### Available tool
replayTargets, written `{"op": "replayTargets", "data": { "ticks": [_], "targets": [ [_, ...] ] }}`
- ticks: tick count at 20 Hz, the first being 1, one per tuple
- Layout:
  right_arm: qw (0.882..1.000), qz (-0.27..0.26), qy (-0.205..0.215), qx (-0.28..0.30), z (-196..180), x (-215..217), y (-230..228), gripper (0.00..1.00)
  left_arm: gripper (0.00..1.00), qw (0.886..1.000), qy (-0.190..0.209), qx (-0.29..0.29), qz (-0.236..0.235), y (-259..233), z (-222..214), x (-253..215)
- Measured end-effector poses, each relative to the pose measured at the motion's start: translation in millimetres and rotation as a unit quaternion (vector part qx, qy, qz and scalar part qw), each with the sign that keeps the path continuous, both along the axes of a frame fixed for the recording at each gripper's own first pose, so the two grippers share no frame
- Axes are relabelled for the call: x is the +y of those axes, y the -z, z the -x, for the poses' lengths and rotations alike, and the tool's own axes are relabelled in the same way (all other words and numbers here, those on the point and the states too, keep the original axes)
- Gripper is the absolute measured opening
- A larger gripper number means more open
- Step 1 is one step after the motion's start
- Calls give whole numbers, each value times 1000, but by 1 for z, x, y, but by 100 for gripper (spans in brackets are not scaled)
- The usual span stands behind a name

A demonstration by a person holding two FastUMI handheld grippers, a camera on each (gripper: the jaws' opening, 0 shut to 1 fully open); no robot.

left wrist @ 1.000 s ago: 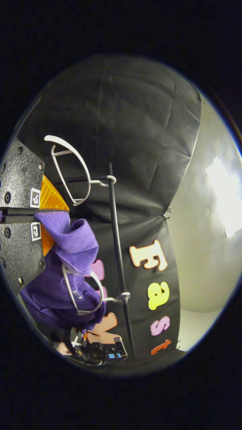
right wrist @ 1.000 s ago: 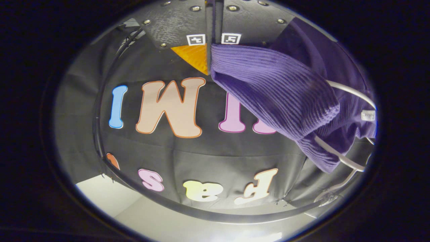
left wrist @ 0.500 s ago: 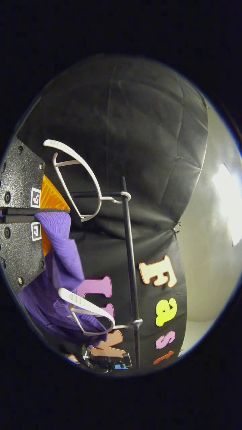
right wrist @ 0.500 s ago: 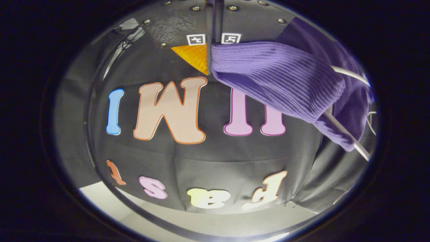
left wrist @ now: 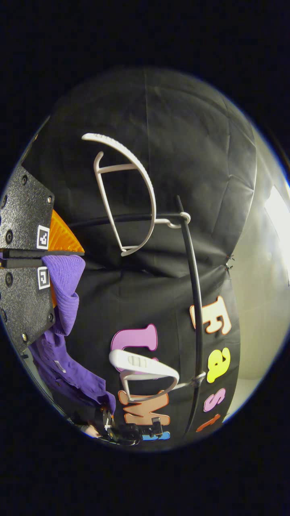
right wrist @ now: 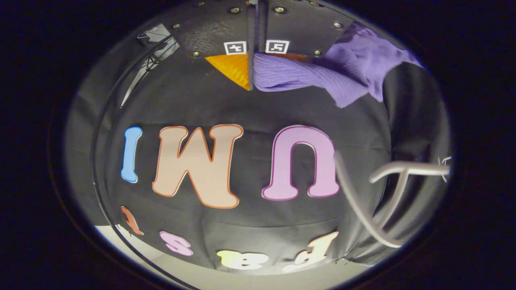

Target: Grasp the clothes on the hanger with both hands and then place them into the laundry hamper below.

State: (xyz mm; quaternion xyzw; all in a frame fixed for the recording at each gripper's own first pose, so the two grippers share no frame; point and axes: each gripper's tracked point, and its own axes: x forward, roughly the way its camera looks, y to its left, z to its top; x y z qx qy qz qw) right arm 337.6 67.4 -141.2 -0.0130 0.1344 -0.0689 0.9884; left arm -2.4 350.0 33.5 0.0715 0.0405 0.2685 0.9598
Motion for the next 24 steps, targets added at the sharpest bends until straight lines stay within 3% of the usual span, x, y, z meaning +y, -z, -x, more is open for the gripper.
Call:
{"op": "replayTargets", "data": {
  "ticks": [3, 9, 24],
  "targets": [
    [1000, 2, -20, 16, 16, 16, 17, 4, 1, 999, 30, 18, -15, 15, -13, -20],
    [997, -10, -66, 43, 55, 53, 41, 3, 1, 996, 72, 48, 1, 56, -26, -50],
    [980, -31, -172, 96, 120, 127, 74, 4, 2, 975, 153, 124, 97, 160, -75, -107]
  ]
}}
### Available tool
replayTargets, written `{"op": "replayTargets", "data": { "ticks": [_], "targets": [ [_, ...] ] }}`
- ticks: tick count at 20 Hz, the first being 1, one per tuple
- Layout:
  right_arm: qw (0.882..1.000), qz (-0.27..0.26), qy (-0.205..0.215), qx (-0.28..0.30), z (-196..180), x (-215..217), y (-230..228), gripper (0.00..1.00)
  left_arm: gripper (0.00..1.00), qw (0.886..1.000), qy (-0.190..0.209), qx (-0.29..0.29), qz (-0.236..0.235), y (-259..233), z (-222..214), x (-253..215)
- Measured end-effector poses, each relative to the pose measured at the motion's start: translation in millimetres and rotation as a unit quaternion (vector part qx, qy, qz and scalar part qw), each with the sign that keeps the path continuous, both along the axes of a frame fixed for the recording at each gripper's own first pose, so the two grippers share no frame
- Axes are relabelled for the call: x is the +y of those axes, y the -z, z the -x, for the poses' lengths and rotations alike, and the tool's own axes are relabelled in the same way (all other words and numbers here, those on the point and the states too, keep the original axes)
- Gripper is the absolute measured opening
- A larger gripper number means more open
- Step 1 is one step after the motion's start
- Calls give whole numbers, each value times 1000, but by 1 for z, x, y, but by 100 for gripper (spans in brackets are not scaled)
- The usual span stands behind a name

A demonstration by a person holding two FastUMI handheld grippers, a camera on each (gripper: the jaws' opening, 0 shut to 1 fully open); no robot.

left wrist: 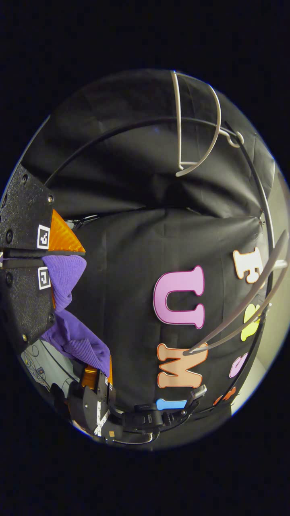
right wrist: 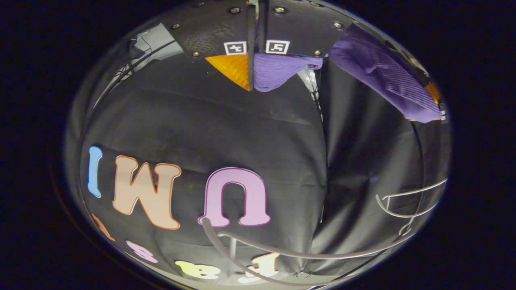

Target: Grasp the clothes on the hanger with both hands and then place them into the laundry hamper below.

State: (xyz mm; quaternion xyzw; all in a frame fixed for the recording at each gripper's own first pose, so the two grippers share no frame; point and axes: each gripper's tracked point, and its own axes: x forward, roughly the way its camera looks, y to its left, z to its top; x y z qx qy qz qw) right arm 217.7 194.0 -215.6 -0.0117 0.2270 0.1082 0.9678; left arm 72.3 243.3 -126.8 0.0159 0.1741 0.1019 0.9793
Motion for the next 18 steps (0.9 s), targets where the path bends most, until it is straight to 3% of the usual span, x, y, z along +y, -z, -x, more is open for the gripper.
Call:
{"op": "replayTargets", "data": {
  "ticks": [13, 18],
  "targets": [
    [996, 19, -39, 76, 33, 23, 65, 4, 5, 995, 21, 85, 40, 75, -9, -17],
    [993, 30, -42, 105, 43, 22, 82, 4, 13, 992, 36, 109, 50, 96, -16, -26]
  ]
}}
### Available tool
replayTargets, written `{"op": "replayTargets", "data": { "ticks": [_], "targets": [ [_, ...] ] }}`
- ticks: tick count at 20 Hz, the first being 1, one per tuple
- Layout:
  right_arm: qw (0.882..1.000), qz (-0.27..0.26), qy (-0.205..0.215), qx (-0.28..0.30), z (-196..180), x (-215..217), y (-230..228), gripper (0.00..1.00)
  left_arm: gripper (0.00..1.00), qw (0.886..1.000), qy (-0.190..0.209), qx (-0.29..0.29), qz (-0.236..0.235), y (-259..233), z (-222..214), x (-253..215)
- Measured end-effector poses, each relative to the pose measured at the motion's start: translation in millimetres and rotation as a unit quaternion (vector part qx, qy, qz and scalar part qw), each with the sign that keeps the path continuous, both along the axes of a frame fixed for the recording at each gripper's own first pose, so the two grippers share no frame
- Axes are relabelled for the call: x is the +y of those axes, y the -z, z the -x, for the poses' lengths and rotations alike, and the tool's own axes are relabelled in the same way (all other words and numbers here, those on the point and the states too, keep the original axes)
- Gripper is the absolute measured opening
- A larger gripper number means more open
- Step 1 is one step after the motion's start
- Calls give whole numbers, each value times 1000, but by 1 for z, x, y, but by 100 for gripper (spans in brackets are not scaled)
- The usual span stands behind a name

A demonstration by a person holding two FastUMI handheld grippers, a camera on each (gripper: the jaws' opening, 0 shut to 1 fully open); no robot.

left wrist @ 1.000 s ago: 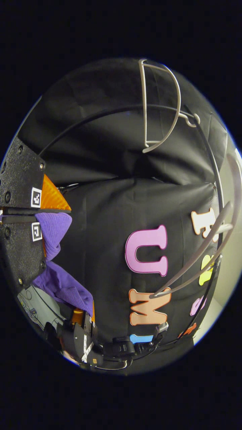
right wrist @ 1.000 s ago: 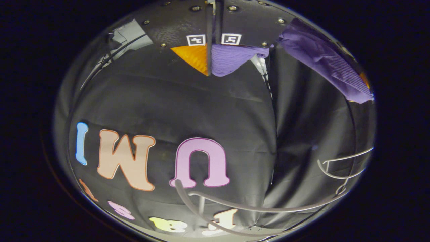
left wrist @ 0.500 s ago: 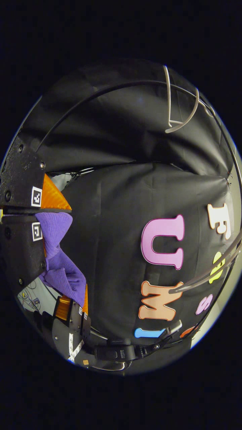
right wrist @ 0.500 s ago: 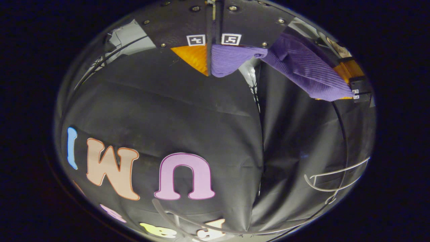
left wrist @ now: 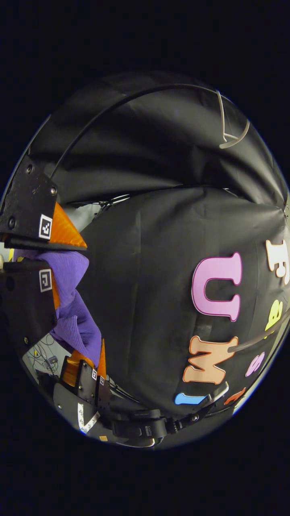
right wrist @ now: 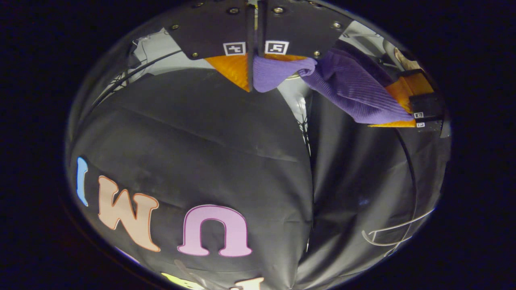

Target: Grasp the clothes on the hanger with both hands and then place them into the laundry hamper below.

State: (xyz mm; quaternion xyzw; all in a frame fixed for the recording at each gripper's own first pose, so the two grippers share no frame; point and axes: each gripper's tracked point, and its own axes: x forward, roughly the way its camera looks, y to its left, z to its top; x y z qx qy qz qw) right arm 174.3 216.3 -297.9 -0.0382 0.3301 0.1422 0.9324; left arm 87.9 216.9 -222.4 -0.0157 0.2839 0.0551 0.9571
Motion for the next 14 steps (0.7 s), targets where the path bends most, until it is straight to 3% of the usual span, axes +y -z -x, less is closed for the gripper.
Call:
{"op": "replayTargets", "data": {
  "ticks": [5, 6, 9, 10, 14],
  "targets": [
    [1000, 7, 0, 22, 8, -4, 15, 4, 25, 1000, 9, 13, 11, 9, 0, -10],
    [1000, 7, 1, 27, 10, -4, 17, 4, 35, 1000, 8, 16, 14, 11, 1, -12],
    [999, 6, 5, 40, 14, -6, 23, 4, 45, 1000, 8, 10, 16, 5, -1, -10],
    [999, 4, 5, 45, 16, -7, 26, 4, 38, 1000, 10, 6, 12, 4, -3, -10],
    [999, -5, 9, 31, 8, -3, 15, 4, 38, 1000, 18, 2, 12, 3, -3, -13]
  ]
}}
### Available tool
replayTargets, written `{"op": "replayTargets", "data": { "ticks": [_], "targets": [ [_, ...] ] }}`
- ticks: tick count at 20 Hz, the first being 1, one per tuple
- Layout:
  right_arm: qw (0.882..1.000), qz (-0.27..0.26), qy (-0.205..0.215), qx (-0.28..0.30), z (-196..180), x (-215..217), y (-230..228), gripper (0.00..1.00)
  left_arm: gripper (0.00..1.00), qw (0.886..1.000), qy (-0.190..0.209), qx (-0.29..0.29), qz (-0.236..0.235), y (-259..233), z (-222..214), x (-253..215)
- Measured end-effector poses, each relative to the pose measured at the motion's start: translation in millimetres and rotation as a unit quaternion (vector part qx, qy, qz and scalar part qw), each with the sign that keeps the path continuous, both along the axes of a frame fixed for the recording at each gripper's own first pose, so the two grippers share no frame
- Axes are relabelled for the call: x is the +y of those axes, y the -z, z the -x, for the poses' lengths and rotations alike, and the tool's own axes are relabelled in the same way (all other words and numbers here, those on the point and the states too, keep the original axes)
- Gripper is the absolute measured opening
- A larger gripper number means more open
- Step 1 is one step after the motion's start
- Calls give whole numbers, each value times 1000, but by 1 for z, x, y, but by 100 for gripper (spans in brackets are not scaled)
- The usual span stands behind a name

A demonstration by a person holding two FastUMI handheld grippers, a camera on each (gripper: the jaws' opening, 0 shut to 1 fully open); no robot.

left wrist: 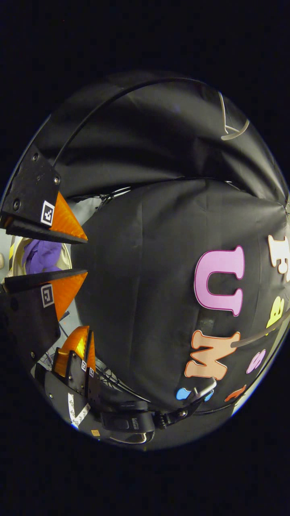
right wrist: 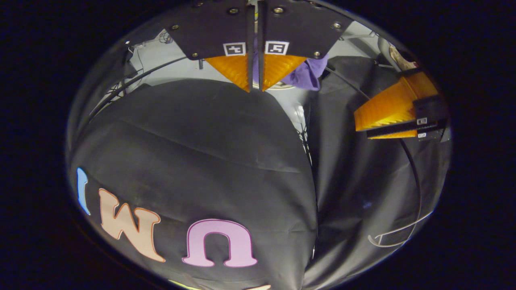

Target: Grasp the clothes on the hanger with both hands and then place them into the laundry hamper below.

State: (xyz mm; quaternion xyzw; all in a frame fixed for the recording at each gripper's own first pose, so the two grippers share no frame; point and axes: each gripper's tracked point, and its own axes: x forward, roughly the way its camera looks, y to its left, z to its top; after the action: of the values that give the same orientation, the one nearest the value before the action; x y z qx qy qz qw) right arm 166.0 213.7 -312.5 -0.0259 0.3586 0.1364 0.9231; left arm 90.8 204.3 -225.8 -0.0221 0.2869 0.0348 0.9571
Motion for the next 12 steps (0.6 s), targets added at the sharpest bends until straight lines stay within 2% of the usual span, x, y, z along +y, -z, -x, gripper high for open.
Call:
{"op": "replayTargets", "data": {
  "ticks": [11, 12],
  "targets": [
    [1000, -5, 4, -9, 1, -6, -9, 4, 39, 1000, 13, 1, -3, -3, 0, -4],
    [1000, -6, 4, -11, 2, -6, -10, 4, 45, 1000, 13, 0, -4, -4, 0, -4]
  ]
}}
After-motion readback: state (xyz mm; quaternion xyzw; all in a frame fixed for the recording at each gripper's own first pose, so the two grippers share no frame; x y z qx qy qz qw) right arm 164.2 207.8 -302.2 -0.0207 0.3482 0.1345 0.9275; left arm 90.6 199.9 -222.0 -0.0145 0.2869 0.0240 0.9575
